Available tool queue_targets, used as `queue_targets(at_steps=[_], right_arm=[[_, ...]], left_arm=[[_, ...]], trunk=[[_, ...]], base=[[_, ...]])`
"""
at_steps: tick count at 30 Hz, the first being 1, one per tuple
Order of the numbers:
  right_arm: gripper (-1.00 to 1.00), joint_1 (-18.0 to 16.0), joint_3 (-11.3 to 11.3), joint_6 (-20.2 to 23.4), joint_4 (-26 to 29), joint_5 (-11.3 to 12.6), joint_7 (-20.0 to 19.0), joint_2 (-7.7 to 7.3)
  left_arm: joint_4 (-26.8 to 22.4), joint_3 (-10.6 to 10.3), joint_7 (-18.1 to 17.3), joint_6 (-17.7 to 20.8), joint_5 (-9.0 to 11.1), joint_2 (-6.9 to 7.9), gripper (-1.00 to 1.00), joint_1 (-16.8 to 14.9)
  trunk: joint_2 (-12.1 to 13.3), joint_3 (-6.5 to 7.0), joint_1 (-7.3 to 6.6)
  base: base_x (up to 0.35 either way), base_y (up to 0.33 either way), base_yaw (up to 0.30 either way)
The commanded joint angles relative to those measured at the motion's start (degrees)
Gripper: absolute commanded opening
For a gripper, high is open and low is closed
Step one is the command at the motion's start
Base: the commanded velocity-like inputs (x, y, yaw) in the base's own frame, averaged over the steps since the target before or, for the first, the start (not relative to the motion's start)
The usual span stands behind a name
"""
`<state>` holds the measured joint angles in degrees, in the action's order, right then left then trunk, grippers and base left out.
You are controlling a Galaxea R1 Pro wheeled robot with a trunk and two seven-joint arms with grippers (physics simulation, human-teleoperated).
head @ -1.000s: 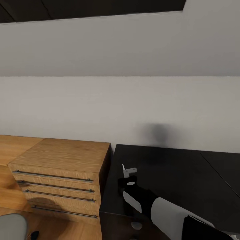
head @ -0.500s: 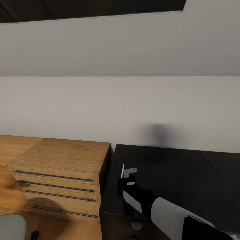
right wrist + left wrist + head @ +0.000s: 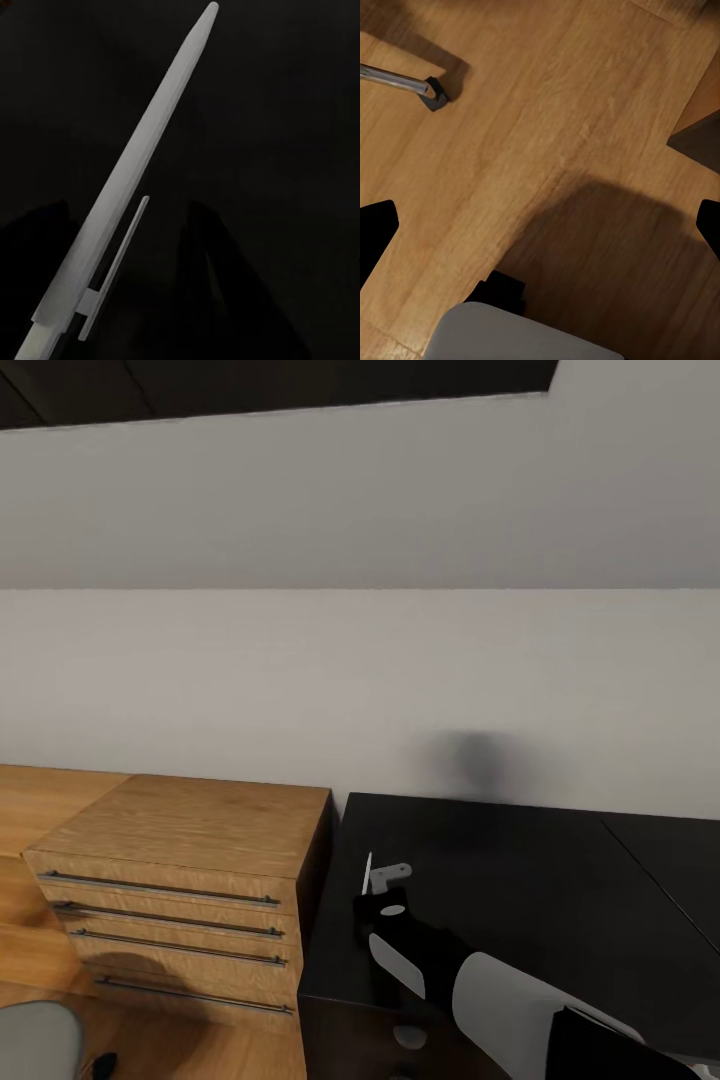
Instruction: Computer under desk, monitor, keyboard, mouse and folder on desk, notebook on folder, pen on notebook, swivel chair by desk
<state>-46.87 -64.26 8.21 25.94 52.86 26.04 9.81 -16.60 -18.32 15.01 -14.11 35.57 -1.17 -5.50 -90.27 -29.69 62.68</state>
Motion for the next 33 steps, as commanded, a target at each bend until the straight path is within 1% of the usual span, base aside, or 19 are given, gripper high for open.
queue_targets(at_steps=[1, 3, 9, 13, 24, 25, 27, 33], right_arm=[[-1.0, -0.06, -0.43, 0.67, -1.51, 0.57, 0.51, -0.06], [-1.0, -0.06, -0.31, 0.67, -1.4, 0.59, 0.46, -0.06], [-1.0, -0.06, 1.13, 0.94, -1.25, 0.72, -1.03, -0.06], [-1.0, -0.06, 2.01, 1.89, -1.17, 0.74, -1.74, -0.06], [-1.0, -0.06, 2.43, 2.39, -1.15, 0.75, -2.03, 0.02], [-1.0, -0.06, 2.99, 2.41, -1.15, 0.75, -2.04, 0.03], [-1.0, -0.06, 3.3, 2.42, -1.15, 0.75, -2.04, 0.03], [-1.0, -0.06, 3.56, 2.43, -1.15, 0.75, -2.04, 0.03]], left_arm=[[-0.01, -0.48, 0.37, -0.22, 0.38, 0.03, 1.0, -0.04], [-0.01, -0.48, 0.37, -0.22, 0.38, 0.03, 1.0, -0.04], [-0.01, -0.48, 0.37, -0.22, 0.38, 0.03, 1.0, -0.04], [-0.01, -0.48, 0.37, -0.23, 0.37, 0.03, 1.0, -0.04], [-0.01, -0.48, 0.37, -0.22, 0.34, 0.03, 1.0, -0.04], [-0.01, -0.43, 0.37, -0.23, 0.35, 0.03, 1.0, -0.04], [-0.01, -0.44, 0.37, -0.22, 0.35, 0.03, 1.0, -0.04], [-0.01, -0.4, 0.37, -0.22, 0.35, 0.03, 1.0, -0.04]], trunk=[[-0.03, -0.07, 0.0], [-0.03, -0.07, 0.0], [-0.03, -0.07, 0.0], [-0.03, -0.07, 0.0], [-0.03, -0.07, 0.0], [-0.03, -0.07, 0.0], [-0.03, -0.07, 0.0], [-0.03, -0.07, 0.0]], base=[[0.0, 0.0, 0.0], [0.0, 0.0, 0.0], [0.0, 0.0, 0.0], [0.0, 0.0, 0.0], [0.0, 0.0, 0.0], [0.0, 0.0, 0.0], [0.0, 0.0, 0.0], [0.0, 0.0, 0.0]])
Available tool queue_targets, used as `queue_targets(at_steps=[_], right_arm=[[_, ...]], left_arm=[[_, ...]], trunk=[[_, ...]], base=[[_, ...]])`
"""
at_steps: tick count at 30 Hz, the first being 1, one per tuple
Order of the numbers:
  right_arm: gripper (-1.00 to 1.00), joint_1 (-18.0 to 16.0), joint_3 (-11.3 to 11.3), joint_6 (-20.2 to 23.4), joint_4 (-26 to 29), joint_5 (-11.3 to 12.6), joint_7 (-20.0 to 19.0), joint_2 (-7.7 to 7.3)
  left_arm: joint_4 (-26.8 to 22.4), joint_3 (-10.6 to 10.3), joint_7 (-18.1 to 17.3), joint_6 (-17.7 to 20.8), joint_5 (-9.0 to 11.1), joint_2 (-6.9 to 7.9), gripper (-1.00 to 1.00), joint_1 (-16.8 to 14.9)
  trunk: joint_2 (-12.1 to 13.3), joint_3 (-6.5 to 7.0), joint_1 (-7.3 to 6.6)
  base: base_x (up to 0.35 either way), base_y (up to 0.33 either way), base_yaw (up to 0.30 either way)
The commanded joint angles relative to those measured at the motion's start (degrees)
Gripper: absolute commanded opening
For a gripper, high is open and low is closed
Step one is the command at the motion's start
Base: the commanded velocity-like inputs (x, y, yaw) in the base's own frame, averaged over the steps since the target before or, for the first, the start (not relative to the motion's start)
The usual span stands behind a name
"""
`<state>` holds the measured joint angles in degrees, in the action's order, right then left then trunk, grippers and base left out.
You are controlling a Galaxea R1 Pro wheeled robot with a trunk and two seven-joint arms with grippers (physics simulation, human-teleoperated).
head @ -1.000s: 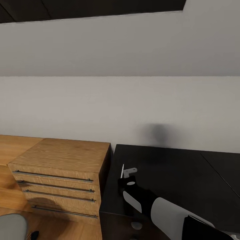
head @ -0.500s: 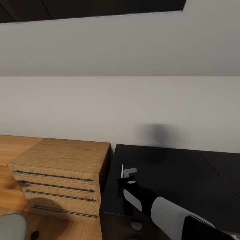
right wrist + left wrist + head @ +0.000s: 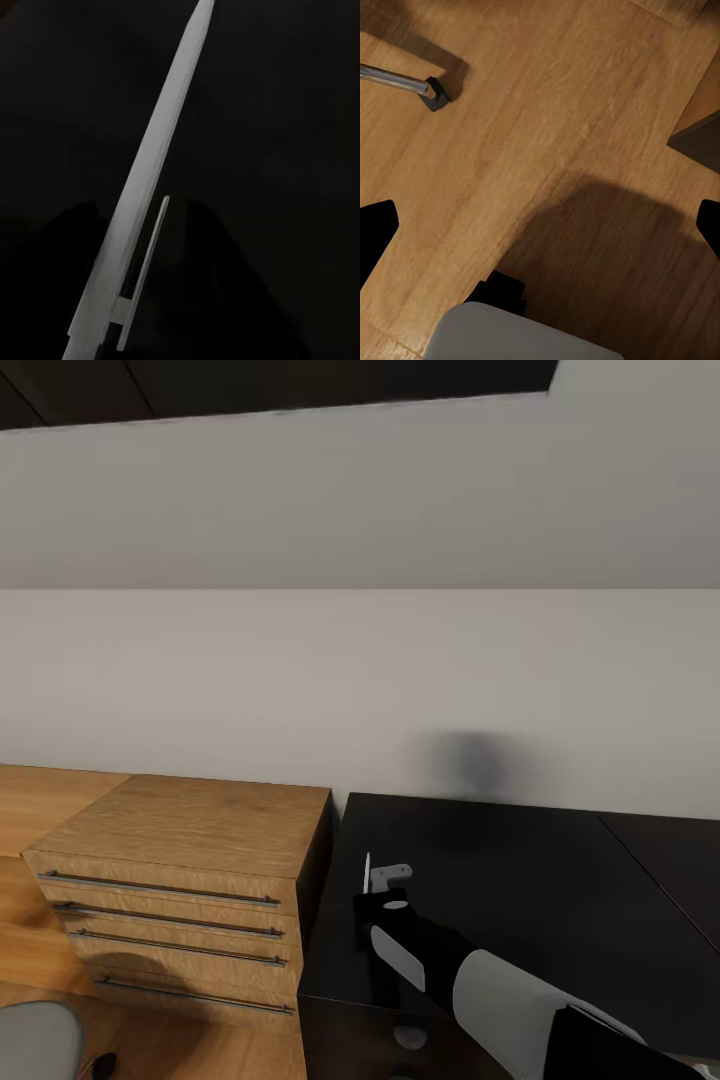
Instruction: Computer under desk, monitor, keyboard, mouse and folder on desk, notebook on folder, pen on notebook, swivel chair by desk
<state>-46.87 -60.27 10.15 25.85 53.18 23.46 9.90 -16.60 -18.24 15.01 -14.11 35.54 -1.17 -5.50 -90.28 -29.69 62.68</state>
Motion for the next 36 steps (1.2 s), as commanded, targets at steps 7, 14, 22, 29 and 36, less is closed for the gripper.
queue_targets(at_steps=[7, 14, 22, 29, 36], right_arm=[[-1.0, -0.07, -0.3, 0.52, -1.06, 0.44, 0.53, -0.06], [-1.0, -0.07, 2.14, 2.77, -1.03, 0.5, 0.53, 0.01], [-1.0, -0.06, 5.46, 4.38, -0.98, 0.52, 0.53, 0.03], [-1.0, -0.07, 5.6, 4.44, -0.98, 0.52, 0.53, 0.03], [-1.0, -0.07, 5.61, 4.44, -0.98, 0.45, 0.53, 0.03]], left_arm=[[-0.01, -0.48, 0.38, -0.22, 0.41, 0.03, 1.0, -0.04], [-0.01, -0.48, 0.38, -0.22, 0.4, 0.03, 1.0, -0.04], [-0.01, -0.48, 0.38, -0.22, 0.37, 0.03, 1.0, -0.04], [-0.01, -0.49, 0.38, -0.22, 0.39, 0.03, 1.0, -0.04], [-0.01, -0.48, 0.38, -0.22, 0.38, 0.03, 1.0, -0.04]], trunk=[[-0.02, -0.07, 0.0], [-0.02, -0.07, 0.0], [-0.02, -0.07, 0.0], [-0.02, -0.07, 0.0], [-0.02, -0.07, 0.0]], base=[[0.0, 0.0, 0.0], [0.0, 0.0, 0.0], [0.0, 0.0, 0.0], [0.0, 0.0, 0.0], [0.0, 0.0, 0.0]])
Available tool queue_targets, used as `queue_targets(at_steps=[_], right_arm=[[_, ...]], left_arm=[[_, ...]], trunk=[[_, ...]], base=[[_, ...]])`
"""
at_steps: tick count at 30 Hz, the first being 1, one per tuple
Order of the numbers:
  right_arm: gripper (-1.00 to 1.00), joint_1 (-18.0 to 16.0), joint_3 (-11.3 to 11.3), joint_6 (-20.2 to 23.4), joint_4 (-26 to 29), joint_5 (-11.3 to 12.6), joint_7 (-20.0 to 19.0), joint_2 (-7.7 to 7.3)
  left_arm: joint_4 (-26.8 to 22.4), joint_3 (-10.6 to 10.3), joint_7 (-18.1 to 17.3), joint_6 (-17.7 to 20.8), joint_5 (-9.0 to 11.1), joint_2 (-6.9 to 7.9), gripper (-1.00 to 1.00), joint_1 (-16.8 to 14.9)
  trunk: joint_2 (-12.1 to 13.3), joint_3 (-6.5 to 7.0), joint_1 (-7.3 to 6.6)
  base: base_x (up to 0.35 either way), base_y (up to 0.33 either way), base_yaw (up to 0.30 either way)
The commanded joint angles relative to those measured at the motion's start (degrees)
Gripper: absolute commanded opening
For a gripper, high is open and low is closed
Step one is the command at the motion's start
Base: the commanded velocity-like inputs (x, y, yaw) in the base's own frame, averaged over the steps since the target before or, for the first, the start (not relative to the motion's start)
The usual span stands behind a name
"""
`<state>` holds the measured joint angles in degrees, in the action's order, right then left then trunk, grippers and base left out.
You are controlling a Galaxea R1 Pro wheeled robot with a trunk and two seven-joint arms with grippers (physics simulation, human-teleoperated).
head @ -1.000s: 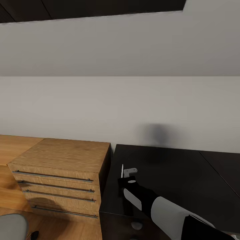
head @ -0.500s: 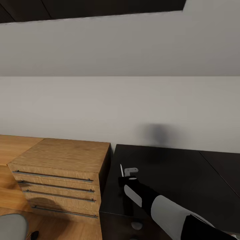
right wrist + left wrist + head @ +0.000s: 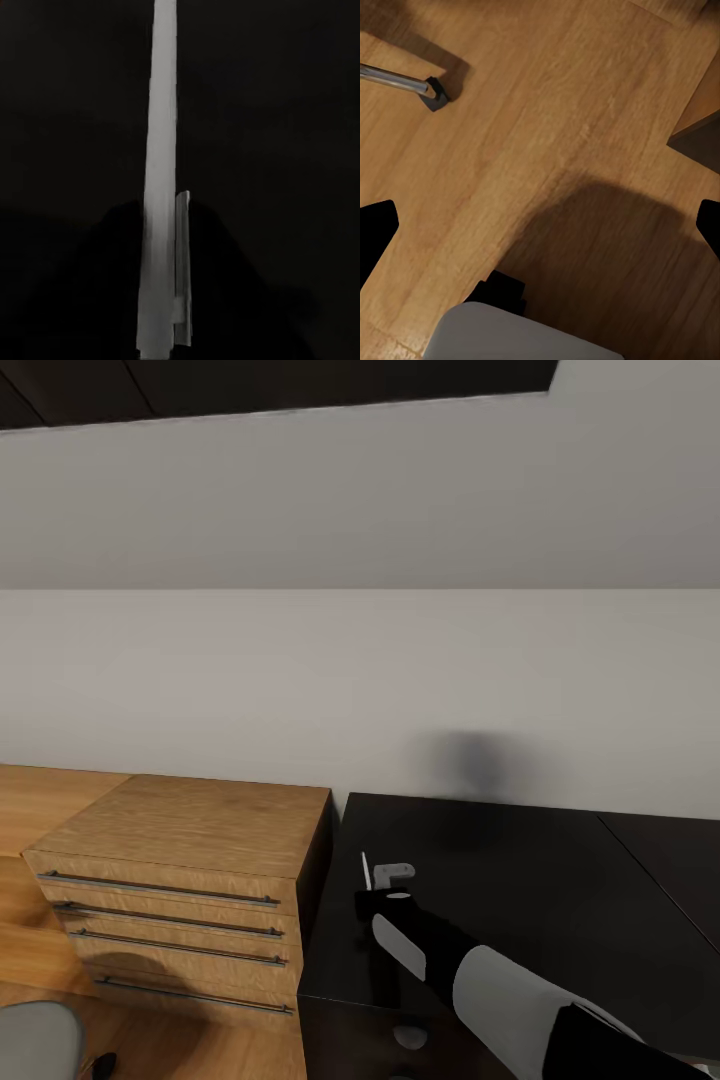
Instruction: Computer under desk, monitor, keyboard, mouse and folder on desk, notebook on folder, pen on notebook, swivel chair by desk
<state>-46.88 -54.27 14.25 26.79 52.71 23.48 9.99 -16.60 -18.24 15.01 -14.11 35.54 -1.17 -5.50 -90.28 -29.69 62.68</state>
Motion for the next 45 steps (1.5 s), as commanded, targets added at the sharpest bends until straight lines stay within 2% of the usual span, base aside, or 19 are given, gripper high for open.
queue_targets(at_steps=[1, 10, 14, 19, 23, 24, 26, 27, 28, 30, 31, 36, 40, 45], right_arm=[[-1.0, -0.05, -0.4, 0.34, -1.92, 0.92, 0.51, -0.06], [-1.0, -0.05, -0.33, 0.27, -1.92, 0.83, 0.51, -0.12], [-1.0, -0.05, -0.32, 0.26, -1.92, 0.82, 0.51, -0.12], [-1.0, -0.05, -0.2, -0.2, -1.73, 0.77, 0.55, -0.2], [-1.0, -0.05, -0.11, -1.91, 0.53, 0.68, 1.7, -0.46], [-1.0, -0.05, -0.13, -2.27, 1.36, 0.69, 2.4, -0.57], [-1.0, 0.02, -0.31, -3.2, 5.55, 0.74, 7.66, -1.55], [-1.0, 0.57, -0.47, -3.64, 11.17, 0.83, 15.63, -2.89], [-1.0, 1.56, -0.49, -3.74, 14.75, 0.84, 19.6, -3.68], [-1.0, 2.75, -0.49, -3.79, 18.42, 0.81, 22.64, -4.49], [-1.0, 4.0, -0.52, -3.77, 22.07, 0.75, 24.7, -5.45], [-1.0, 6.9, -0.68, -3.7, 32.26, 0.66, 27.67, -8.61], [-1.0, 7.91, -0.73, -3.64, 35.89, 0.64, 28.28, -9.82], [-1.0, 8.17, -0.75, -3.62, 36.73, 0.64, 28.38, -10.09]], left_arm=[[-0.01, -0.48, 0.38, -0.22, 0.37, 0.03, 1.0, -0.04], [-0.01, -0.41, 0.35, -0.38, 0.34, 0.03, 1.0, -0.04], [-0.01, -0.4, 0.35, -1.45, 0.33, 0.03, 1.0, -0.04], [-0.01, -0.44, 0.39, -4.7, 0.32, 0.03, 1.0, -0.04], [-0.01, -0.39, 0.53, -5.47, 0.36, 0.03, 1.0, -0.04], [-0.01, -0.39, 0.57, -5.54, 0.37, 0.03, 1.0, -0.04], [0.0, -0.39, 0.56, -5.72, 0.41, 0.0, 1.0, -0.04], [0.02, -0.44, 0.46, -5.76, 0.45, -0.04, 1.0, -0.04], [0.04, -0.46, 0.43, -5.77, 0.46, -0.05, 1.0, -0.04], [0.05, -0.47, 0.41, -5.77, 0.47, -0.05, 1.0, -0.04], [0.06, -0.47, 0.4, -5.76, 0.48, -0.06, 1.0, -0.04], [0.07, -0.48, 0.38, -5.76, 0.49, -0.06, 1.0, -0.04], [0.07, -0.43, 0.44, -5.75, 0.53, -0.05, 1.0, -0.04], [0.07, -0.36, 0.45, -5.75, 0.56, -0.04, 1.0, -0.04]], trunk=[[-0.02, -0.07, 0.0], [-0.02, -0.07, 0.0], [1.58, 0.65, -0.88], [3.58, 1.54, -1.98], [5.19, 2.26, -2.85], [5.59, 2.44, -3.07], [6.39, 2.8, -3.51], [6.79, 2.98, -3.73], [7.19, 3.16, -3.95], [8.0, 3.52, -4.39], [8.4, 3.7, -4.61], [10.4, 4.6, -5.71], [12.01, 5.31, -6.59], [14.01, 6.21, -7.69]], base=[[0.0, 0.0, 0.0], [0.0, 0.0, 0.0], [0.0, 0.0, 0.0], [0.0, 0.0, 0.0], [0.0, 0.0, 0.0], [0.0, 0.0, 0.0], [0.0, 0.0, 0.0], [0.0, 0.0, 0.0], [0.0, 0.0, 0.0], [0.0, 0.0, 0.0], [0.0, 0.0, 0.0], [0.0, 0.0, 0.0], [0.0, 0.0, 0.0], [0.0, 0.0, 0.0]])
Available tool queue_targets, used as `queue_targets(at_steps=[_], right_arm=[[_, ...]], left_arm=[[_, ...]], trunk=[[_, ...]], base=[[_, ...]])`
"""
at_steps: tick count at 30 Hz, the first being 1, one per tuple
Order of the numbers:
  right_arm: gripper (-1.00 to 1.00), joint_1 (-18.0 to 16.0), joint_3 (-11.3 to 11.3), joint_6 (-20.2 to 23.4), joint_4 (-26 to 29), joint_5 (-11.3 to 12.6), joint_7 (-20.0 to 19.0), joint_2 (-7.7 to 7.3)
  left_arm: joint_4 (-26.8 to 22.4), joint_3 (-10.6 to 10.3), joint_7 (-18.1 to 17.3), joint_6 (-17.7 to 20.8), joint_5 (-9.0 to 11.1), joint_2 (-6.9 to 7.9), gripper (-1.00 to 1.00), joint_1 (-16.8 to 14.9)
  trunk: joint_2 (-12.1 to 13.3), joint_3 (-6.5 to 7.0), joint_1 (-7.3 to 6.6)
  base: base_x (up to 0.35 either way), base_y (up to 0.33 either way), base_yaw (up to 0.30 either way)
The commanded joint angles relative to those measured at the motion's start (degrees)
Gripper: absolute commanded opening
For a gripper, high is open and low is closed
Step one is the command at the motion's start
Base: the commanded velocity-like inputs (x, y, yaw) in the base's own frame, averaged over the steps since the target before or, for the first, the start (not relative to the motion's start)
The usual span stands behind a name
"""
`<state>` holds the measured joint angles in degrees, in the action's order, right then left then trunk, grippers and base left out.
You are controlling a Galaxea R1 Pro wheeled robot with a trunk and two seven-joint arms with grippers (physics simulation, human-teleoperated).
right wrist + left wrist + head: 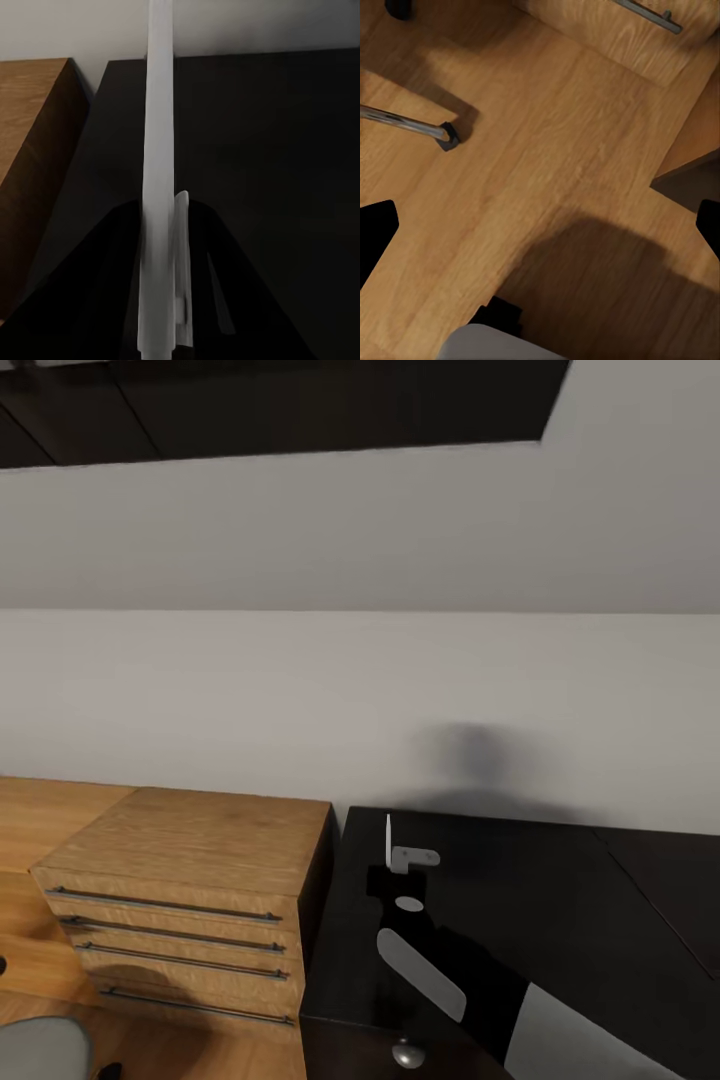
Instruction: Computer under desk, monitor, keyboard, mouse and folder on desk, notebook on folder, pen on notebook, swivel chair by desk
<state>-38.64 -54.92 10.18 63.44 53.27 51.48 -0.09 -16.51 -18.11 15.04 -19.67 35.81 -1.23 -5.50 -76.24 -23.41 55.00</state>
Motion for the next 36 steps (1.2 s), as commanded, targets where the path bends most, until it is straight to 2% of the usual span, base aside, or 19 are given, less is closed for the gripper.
queue_targets(at_steps=[1, 10, 25, 36], right_arm=[[-1.0, -0.05, -0.1, 0.45, 0.13, 0.08, 0.39, -0.03], [-1.0, 0.12, -0.06, 0.31, 0.04, 0.08, 0.23, -0.08], [-1.0, 0.14, -0.05, 0.03, -0.14, 0.0, 0.44, -0.06], [-1.0, 0.14, 0.07, -0.07, -0.19, 0.16, 0.47, -0.07]], left_arm=[[-0.01, -0.48, 0.42, -0.2, 0.3, 0.02, 1.0, -0.04], [-0.01, -0.44, 0.43, -0.2, 0.31, 0.0, 1.0, -0.04], [0.13, -0.51, 0.43, -0.13, 0.31, 0.0, 1.0, -0.04], [0.25, -0.59, 0.43, -0.11, 0.31, 0.0, 1.0, -0.04]], trunk=[[0.38, 0.12, -0.23], [3.99, 1.73, -2.2], [10.0, 4.43, -5.5], [14.41, 6.48, -7.91]], base=[[0.0, 0.0, 0.0], [-0.122, 0.0, 0.0], [-0.327, 0.0, -0.001], [-0.32, 0.0, -0.145]])
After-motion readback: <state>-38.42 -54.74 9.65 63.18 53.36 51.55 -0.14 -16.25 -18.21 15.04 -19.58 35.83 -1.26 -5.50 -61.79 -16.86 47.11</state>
